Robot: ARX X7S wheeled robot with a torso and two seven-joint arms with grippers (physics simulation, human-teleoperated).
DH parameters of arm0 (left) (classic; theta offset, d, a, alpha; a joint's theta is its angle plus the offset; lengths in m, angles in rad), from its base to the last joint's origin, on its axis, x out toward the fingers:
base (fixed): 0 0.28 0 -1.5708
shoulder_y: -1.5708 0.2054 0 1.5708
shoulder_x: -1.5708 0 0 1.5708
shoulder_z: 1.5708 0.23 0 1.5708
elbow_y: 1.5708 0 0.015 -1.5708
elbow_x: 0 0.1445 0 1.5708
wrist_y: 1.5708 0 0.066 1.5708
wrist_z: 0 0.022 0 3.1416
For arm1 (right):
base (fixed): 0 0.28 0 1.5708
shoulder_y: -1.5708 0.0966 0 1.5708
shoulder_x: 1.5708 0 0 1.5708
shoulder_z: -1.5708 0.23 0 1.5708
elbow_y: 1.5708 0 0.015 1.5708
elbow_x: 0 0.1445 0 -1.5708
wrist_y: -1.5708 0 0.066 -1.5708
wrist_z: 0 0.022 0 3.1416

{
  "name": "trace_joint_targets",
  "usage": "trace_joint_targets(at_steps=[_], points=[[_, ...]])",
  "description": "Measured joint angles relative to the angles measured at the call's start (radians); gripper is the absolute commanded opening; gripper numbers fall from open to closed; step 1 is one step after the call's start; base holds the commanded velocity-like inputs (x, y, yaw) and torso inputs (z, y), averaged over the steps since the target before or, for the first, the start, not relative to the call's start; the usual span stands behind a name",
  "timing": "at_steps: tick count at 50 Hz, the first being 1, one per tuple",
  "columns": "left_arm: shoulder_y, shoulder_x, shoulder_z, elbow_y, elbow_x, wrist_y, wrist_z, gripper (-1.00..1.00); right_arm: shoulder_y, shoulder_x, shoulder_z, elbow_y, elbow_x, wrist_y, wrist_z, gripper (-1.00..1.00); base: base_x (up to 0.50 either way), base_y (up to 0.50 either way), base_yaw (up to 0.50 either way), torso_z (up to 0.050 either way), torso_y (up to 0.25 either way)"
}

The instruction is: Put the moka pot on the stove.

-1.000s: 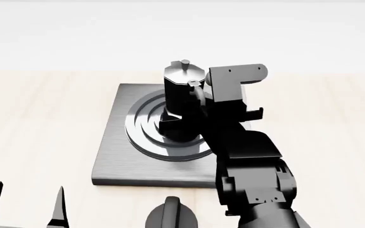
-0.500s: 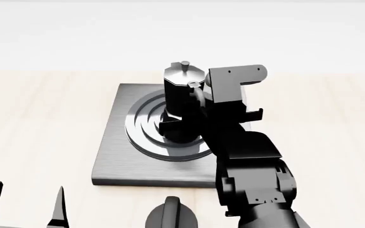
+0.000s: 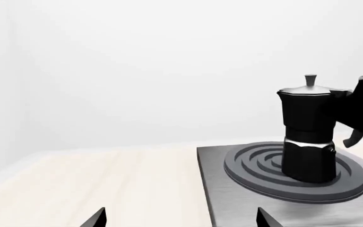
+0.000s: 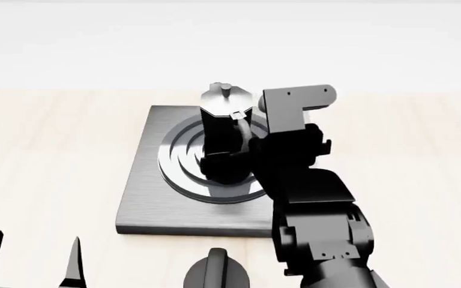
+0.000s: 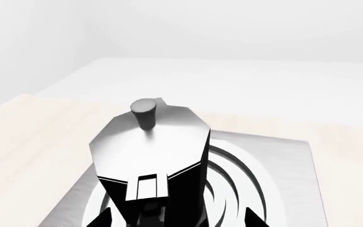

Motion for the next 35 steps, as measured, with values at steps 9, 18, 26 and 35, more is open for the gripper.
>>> trace_joint_targets(at_steps=[9,18,26,35], points=[[0.003,-0.002,0.001,0.001,-0.002,0.003,-0.001,1.00,-0.005,0.000,0.001,0.000,-0.005,-0.005,-0.009,1.00,0.00,0.00,0.00,0.000,0.000],[0.006,-0.005,0.002,0.002,-0.004,0.005,-0.002,1.00,-0.013,0.000,0.003,0.000,-0.018,-0.021,-0.018,1.00,0.00,0.00,0.00,0.000,0.000],[0.010,-0.007,0.004,0.002,-0.004,0.009,-0.004,1.00,-0.025,0.000,0.038,0.000,-0.056,-0.040,-0.031,1.00,0.00,0.00,0.00,0.000,0.000],[0.015,-0.009,0.006,0.001,-0.004,0.015,-0.005,1.00,-0.037,0.000,0.110,0.000,-0.125,-0.061,-0.048,1.00,0.00,0.00,0.00,0.000,0.000]])
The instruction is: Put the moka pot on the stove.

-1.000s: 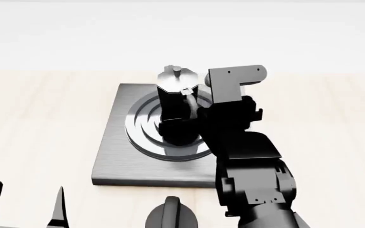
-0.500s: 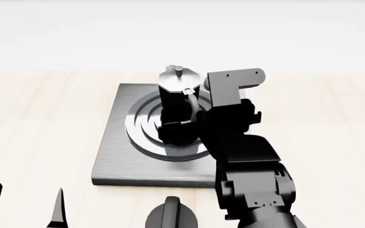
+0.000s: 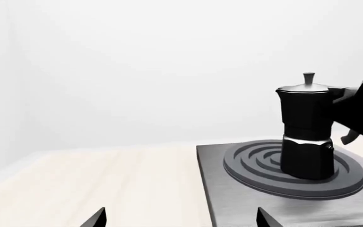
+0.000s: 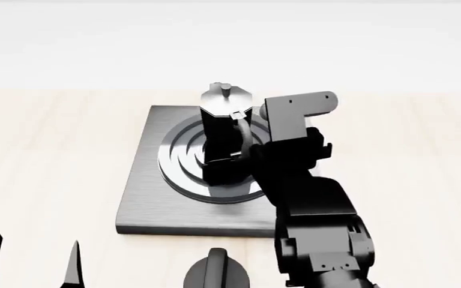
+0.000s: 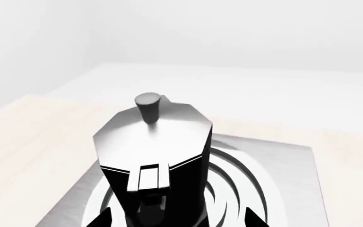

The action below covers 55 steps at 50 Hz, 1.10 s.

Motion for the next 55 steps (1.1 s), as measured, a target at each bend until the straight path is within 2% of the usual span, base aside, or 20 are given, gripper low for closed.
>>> trace_joint_targets(at_steps=[13,55], points=[[0.001,-0.002,0.004,-0.002,0.000,0.005,-0.002,1.00,-0.009,0.000,0.080,0.000,-0.071,-0.030,-0.025,1.00,0.00,0.00,0.00,0.000,0.000],[0.003,-0.008,0.013,-0.014,0.000,0.021,-0.007,1.00,-0.044,0.002,0.101,-0.001,-0.055,-0.130,-0.079,1.00,0.00,0.00,0.00,0.000,0.000]])
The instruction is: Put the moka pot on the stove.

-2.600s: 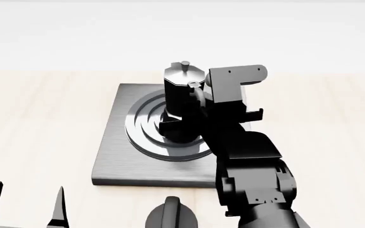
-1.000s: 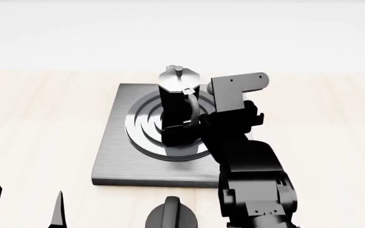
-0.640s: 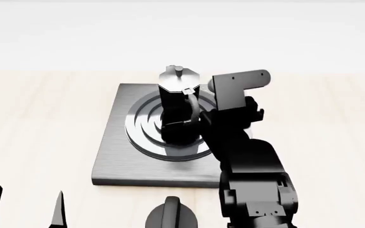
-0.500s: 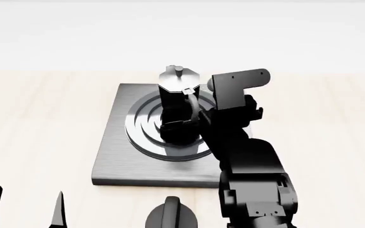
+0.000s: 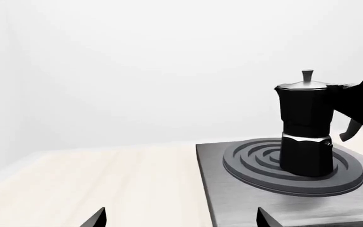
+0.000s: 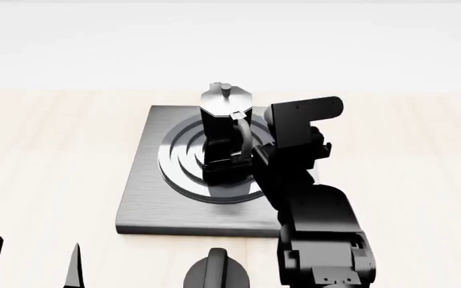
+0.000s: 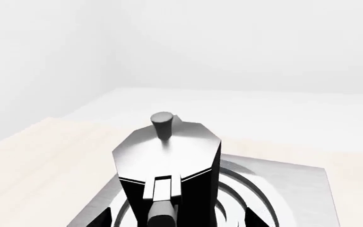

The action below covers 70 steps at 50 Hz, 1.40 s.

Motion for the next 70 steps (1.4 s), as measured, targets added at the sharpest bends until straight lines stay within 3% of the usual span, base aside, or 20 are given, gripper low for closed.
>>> trace_joint_targets(at_steps=[8,26,46,70], points=[[0.000,-0.001,0.002,-0.002,0.000,0.002,-0.001,1.00,-0.027,0.007,-0.015,-0.041,0.015,0.004,-0.002,1.00,0.00,0.00,0.00,0.000,0.000],[-0.006,-0.003,0.006,-0.005,-0.001,0.003,-0.003,1.00,-0.198,0.093,-0.032,-0.480,0.073,0.181,0.085,1.00,0.00,0.00,0.00,0.000,0.000],[-0.009,-0.005,0.010,-0.006,-0.003,0.004,-0.007,1.00,-0.326,0.166,-0.037,-0.827,0.122,0.295,0.157,1.00,0.00,0.00,0.00,0.000,0.000],[-0.009,-0.009,0.014,-0.012,-0.007,0.011,-0.008,1.00,-0.439,0.218,-0.072,-1.014,0.102,0.219,0.149,1.00,0.00,0.00,0.00,0.000,0.000]])
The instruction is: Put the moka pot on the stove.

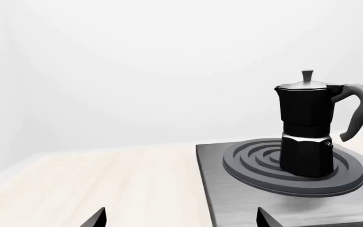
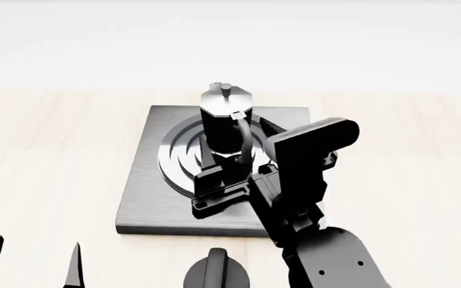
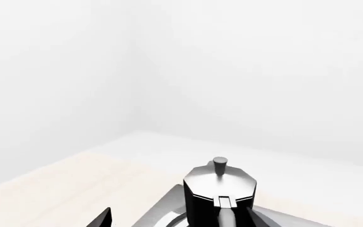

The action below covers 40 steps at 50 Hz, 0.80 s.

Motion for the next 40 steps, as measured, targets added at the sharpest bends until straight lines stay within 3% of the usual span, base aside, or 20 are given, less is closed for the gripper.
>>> trace_joint_targets(at_steps=[18,40], points=[[0.003,-0.004,0.000,-0.007,-0.006,0.010,0.001,1.00,-0.040,-0.010,-0.017,0.062,-0.036,-0.138,-0.033,1.00,0.00,0.00,0.00,0.000,0.000],[0.010,-0.009,0.002,-0.020,-0.008,0.026,0.002,1.00,-0.123,0.025,-0.055,-0.092,-0.069,-0.186,-0.019,1.00,0.00,0.00,0.00,0.000,0.000]])
